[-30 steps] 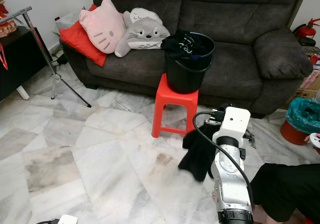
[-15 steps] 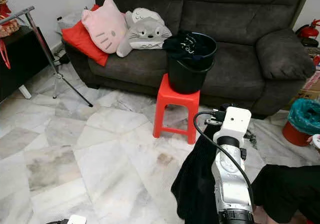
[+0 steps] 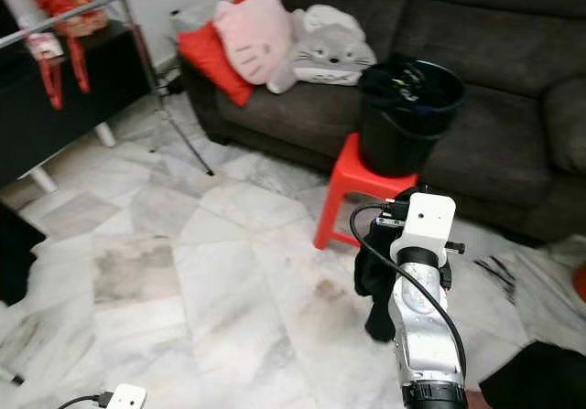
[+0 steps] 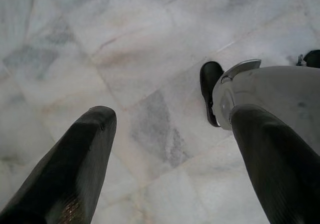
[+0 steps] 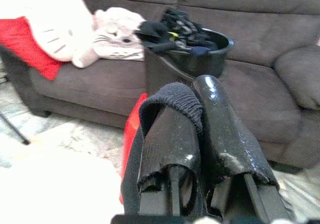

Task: Hang hanger

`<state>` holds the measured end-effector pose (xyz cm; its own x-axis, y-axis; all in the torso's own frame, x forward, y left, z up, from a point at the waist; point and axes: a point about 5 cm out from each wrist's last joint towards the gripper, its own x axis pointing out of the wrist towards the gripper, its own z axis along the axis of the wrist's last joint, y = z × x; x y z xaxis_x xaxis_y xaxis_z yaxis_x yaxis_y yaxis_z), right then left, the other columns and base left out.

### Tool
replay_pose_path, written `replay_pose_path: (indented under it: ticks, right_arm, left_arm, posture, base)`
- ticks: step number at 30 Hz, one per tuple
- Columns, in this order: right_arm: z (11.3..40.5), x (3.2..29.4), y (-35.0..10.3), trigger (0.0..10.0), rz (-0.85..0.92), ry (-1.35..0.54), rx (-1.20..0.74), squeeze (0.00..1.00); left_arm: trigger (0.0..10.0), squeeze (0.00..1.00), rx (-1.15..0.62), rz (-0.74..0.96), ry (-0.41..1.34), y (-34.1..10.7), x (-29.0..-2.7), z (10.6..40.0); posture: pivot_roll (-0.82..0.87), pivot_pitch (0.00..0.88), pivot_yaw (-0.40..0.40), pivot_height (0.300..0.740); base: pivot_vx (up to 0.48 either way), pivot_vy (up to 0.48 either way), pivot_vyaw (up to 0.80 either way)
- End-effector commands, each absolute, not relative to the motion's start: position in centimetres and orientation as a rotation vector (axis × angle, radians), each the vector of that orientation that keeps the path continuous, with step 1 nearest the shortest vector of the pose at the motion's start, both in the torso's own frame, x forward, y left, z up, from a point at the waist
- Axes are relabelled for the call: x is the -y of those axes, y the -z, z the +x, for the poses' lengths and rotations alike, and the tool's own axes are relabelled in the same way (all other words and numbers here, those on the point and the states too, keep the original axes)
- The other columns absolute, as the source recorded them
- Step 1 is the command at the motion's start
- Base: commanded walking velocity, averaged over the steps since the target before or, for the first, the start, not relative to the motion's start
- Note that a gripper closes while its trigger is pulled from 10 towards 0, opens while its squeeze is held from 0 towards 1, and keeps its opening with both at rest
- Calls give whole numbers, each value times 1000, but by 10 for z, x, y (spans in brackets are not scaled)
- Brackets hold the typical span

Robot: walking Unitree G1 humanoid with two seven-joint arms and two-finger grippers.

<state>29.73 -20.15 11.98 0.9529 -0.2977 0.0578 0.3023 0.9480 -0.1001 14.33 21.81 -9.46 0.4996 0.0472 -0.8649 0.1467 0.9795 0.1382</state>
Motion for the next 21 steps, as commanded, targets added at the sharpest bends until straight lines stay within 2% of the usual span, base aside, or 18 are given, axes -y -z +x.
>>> replay_pose_path:
  ticks: [1, 21]
  right_arm:
    - [301, 199, -129, 10000, -109, 299, 85, 0]
    - [300, 198, -129, 10000, -116, 286, 96, 0]
  left_arm:
    - [10000, 0, -1077, 198, 46, 97, -222, 135]
    - [10000, 0, -1077, 187, 34, 98, -219, 136]
  posture:
    - [-136, 0, 7, 740]
    - [-137, 0, 1, 740]
  base:
    - [0, 0, 794]
    - [0, 0, 794]
